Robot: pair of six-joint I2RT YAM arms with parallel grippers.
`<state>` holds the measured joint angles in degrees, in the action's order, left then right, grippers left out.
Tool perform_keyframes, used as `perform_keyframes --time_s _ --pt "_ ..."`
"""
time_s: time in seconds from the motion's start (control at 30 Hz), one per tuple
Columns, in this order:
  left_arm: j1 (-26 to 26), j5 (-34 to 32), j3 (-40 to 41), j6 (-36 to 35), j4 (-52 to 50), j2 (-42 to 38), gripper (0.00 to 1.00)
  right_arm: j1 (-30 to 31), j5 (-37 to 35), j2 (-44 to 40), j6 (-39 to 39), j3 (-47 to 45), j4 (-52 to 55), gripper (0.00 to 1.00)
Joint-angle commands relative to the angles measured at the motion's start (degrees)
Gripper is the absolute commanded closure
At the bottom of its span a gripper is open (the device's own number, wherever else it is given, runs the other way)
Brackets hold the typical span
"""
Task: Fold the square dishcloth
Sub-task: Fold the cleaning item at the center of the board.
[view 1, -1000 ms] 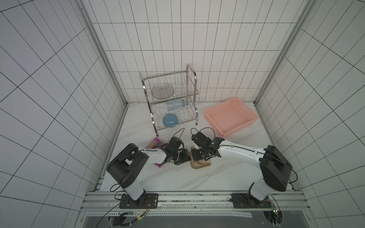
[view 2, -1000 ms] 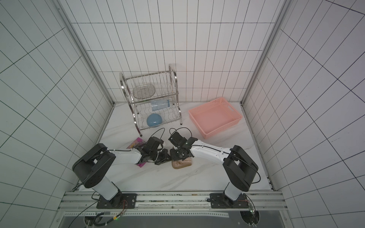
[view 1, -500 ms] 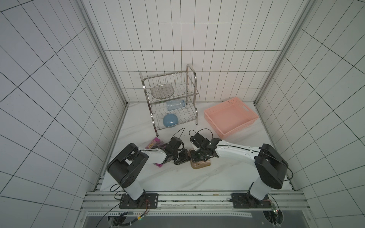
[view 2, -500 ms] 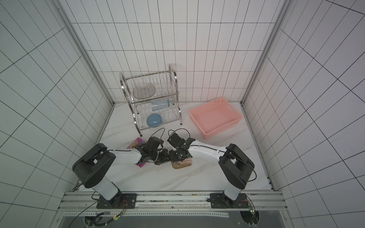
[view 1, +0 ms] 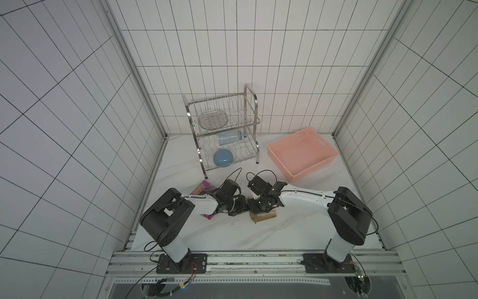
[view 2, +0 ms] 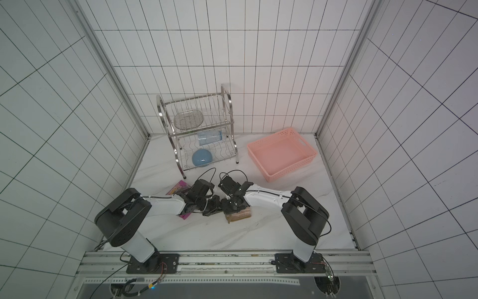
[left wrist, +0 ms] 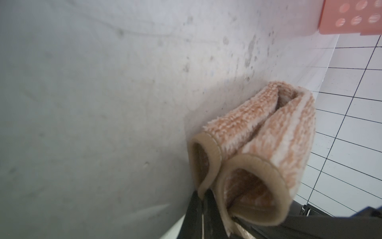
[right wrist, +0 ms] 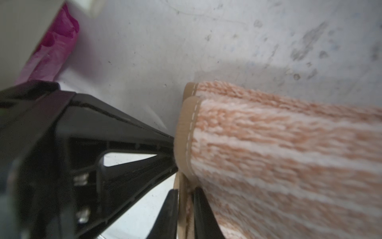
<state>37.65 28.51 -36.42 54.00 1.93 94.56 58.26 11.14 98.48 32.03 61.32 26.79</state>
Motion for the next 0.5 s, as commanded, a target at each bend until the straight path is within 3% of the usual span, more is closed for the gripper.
perform_keyframes --time_s 0.0,0.2,0.47 --pt "-0.2 -1.8 0.4 -0.8 -2.8 -0.2 0.92 0.5 -1.0 -4.2 -0.3 1.3 1.6 0.74" --pt "-0.2 -1.8 0.3 -0.7 -3.5 -1.0 0.92 0.5 -3.5 -9.8 -0.3 0.9 3.1 0.67" --pt "-0.2 -3.2 -0.3 -1.2 -8.1 -5.9 0.83 -3.0 -8.4 -18.2 2.6 -3.5 4.3 0.74"
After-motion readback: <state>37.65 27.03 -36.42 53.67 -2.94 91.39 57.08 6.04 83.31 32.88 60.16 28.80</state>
